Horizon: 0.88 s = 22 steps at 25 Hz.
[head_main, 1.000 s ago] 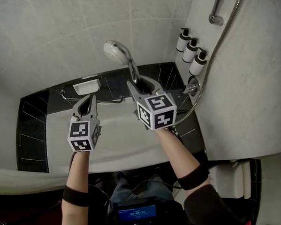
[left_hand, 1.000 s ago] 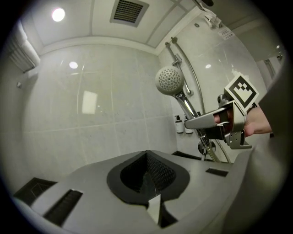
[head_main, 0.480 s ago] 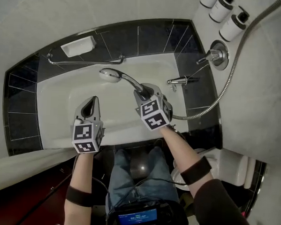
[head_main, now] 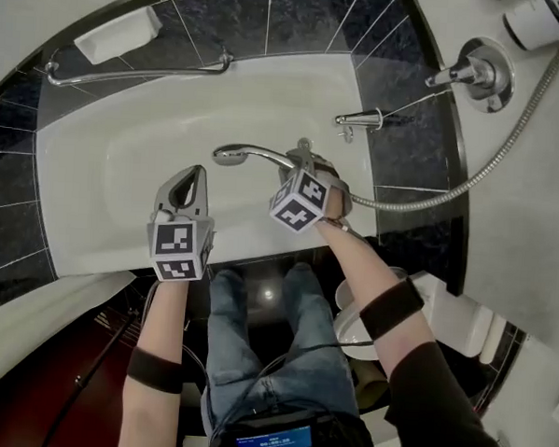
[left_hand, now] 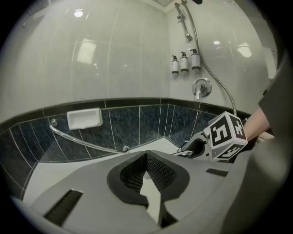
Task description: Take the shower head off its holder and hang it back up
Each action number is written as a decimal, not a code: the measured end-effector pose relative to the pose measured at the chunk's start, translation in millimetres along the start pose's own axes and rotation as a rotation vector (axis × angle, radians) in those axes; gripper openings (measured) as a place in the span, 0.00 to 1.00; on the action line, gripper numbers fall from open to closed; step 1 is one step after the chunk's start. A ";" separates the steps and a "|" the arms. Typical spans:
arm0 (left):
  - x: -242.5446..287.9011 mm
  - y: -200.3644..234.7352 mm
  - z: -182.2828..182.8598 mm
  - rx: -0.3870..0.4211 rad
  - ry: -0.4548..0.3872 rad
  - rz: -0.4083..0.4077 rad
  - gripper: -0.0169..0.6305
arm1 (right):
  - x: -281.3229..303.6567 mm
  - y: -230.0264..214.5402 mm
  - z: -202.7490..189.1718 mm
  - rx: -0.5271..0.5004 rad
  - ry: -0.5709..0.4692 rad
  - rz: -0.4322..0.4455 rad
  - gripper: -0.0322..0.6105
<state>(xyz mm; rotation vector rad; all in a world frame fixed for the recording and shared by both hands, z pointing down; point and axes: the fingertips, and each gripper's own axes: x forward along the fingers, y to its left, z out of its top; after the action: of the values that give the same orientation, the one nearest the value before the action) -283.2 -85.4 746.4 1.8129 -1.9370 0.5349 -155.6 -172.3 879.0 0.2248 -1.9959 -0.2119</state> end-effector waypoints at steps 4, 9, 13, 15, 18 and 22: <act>51.5 -11.5 -52.0 -0.049 0.067 -0.039 0.03 | 46.6 5.1 -50.3 -0.115 0.124 0.022 0.26; 113.5 -28.2 -108.1 -0.106 0.145 -0.085 0.03 | 93.0 0.9 -105.3 -0.266 0.244 0.034 0.26; 151.4 -40.4 -137.2 -0.137 0.191 -0.109 0.03 | 123.7 -14.1 -152.0 -0.383 0.347 0.031 0.26; 164.5 -46.4 -147.7 -0.139 0.210 -0.124 0.03 | 135.9 -21.9 -173.4 -0.432 0.392 0.026 0.26; 176.6 -50.7 -162.0 -0.134 0.230 -0.134 0.03 | 152.5 -31.8 -206.2 -0.511 0.460 0.024 0.26; 186.6 -49.5 -178.4 -0.147 0.245 -0.130 0.03 | 168.3 -54.7 -253.6 -0.639 0.560 0.017 0.26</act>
<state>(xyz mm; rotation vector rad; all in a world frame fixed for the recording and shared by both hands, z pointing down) -234.7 -145.4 997.6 1.6815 -1.6396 0.5298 7.8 -279.9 1118.5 -0.1354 -1.2955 -0.6798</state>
